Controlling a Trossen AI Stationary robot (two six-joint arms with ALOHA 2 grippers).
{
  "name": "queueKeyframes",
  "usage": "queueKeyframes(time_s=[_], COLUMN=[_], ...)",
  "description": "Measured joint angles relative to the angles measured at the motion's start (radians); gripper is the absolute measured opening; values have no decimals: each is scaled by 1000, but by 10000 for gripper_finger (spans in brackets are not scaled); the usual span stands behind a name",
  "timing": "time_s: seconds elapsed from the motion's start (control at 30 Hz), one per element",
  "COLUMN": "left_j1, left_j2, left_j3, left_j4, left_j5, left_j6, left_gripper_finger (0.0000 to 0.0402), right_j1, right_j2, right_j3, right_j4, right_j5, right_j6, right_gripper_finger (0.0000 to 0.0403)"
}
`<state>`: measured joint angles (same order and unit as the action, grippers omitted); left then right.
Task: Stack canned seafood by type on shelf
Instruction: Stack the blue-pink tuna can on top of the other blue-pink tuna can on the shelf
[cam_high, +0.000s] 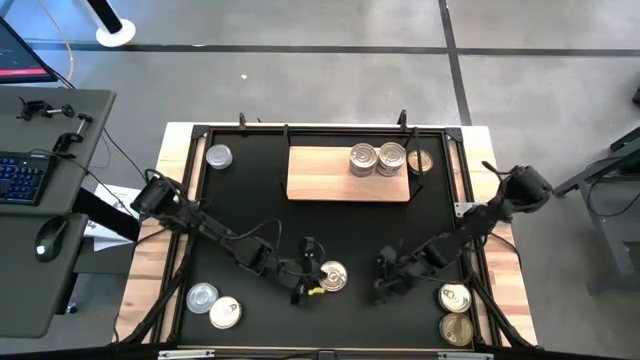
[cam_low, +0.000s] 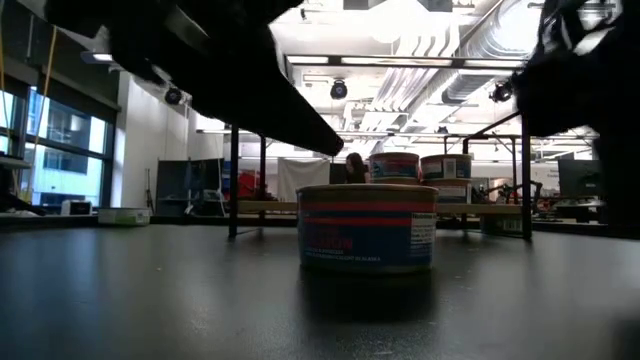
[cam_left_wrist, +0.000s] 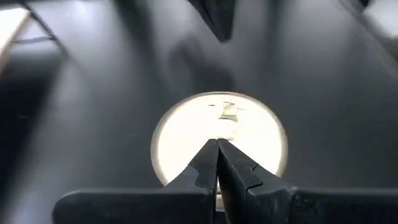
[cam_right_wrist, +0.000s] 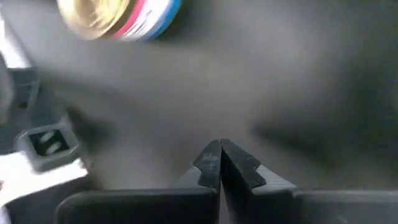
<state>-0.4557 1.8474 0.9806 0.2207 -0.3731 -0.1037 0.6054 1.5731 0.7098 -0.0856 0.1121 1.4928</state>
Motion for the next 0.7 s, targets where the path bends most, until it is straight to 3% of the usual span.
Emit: queueKeyframes(time_s=[0.1, 0.33, 0.7], left_j1=[25, 44, 34], left_j2=[6, 6, 61], left_j3=[2, 0, 2], left_j4=[2, -86, 16], left_j5=[-19, 130, 128], left_j6=[21, -11, -87], left_gripper_finger=[0, 0, 0], right_j1=[-52, -123, -168], right_j2=[42, 97, 107], right_j3=[18, 51, 57], right_j4=[11, 111, 125], right_j5=[2, -11, -16], right_j6=[-56, -142, -161], right_gripper_finger=[0, 0, 0])
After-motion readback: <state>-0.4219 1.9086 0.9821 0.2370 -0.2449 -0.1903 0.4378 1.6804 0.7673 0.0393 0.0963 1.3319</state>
